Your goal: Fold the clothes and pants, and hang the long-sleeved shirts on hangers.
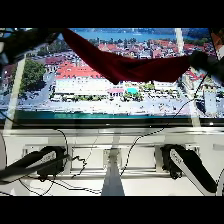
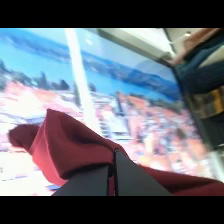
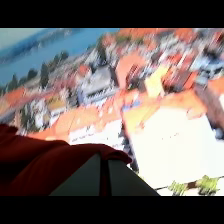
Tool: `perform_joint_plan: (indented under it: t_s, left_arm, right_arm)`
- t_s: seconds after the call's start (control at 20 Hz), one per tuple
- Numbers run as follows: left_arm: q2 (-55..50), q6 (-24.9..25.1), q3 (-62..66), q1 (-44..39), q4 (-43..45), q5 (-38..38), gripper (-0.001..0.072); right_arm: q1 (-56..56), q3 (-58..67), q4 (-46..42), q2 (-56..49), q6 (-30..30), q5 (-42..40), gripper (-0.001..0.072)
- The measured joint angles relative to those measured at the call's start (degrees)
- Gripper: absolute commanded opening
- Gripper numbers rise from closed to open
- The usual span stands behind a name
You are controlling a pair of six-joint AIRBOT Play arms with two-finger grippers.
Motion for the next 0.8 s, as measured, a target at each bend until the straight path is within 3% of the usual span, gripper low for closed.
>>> perform_joint_plan:
  t_s: [0.35,0.4,0.5,0.8]
  left_arm:
    - [-0.3,-1.3,0.3,1.7,21.3,-16.7,0.002]
    - [-1.3,-2.0,0.3,1.8,23.4,-18.9,0.002]
    - [-3.7,-3.3,0.3,1.9,26.0,-23.2,0.0019]
    - [-10.8,-4.6,0.3,1.2,28.9,-30.2,0.0019]
  right_arm:
    - [4.1,-15.0,3.3,9.2,0.3,11.5,0.0019]
    - [4.3,-16.2,2.8,9.4,0.3,12.1,0.0119]
    - [4.6,-17.8,0.7,9.7,0.4,12.8,0.0575]
    - [4.9,-19.3,-3.8,9.9,-2.2,12.6,0.0586]
